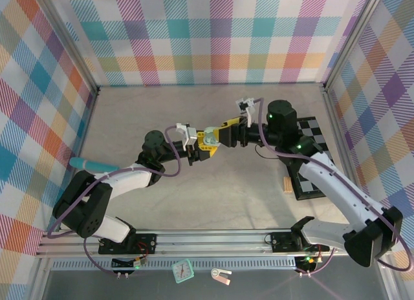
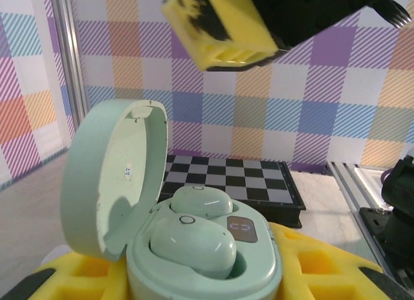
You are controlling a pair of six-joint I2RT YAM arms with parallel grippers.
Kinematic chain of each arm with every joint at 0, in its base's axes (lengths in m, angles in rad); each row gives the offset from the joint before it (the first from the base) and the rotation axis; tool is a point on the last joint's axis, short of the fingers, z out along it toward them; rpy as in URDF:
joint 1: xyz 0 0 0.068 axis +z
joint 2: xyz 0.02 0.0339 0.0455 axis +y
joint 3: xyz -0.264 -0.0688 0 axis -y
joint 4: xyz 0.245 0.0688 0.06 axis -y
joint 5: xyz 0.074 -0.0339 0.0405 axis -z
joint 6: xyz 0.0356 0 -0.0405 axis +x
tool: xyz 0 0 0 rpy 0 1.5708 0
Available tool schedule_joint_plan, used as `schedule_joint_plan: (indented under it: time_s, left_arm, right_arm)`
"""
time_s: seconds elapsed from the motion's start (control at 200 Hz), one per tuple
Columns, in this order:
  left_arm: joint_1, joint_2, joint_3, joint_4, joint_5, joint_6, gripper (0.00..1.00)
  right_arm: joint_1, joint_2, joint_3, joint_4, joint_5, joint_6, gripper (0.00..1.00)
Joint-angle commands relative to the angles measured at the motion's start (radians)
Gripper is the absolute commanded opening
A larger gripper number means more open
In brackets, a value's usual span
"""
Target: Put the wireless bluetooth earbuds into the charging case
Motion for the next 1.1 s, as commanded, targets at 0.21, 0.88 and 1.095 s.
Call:
schedule_joint_plan:
  time_s: [0.21, 0.88, 1.095]
  left_arm:
    - [0.002, -0.039, 0.02, -0.025, -0.012, 0.068, 0.34]
    - [0.003, -0.035, 0.028, 0.014, -0.037, 0.058, 0.35]
    - [0.004, -0.014, 0.037, 0.106, -0.062, 0.02, 0.35]
  right_arm:
    - [0.001, 0.196, 0.168, -0.07, -0.088, -0.037, 0.66]
    - [-0.12, 0.055, -0.08, 0.132, -0.13, 0.276, 0.67]
    - [-0.153, 0.082, -0.187, 0.373, -0.271, 0.546, 0.67]
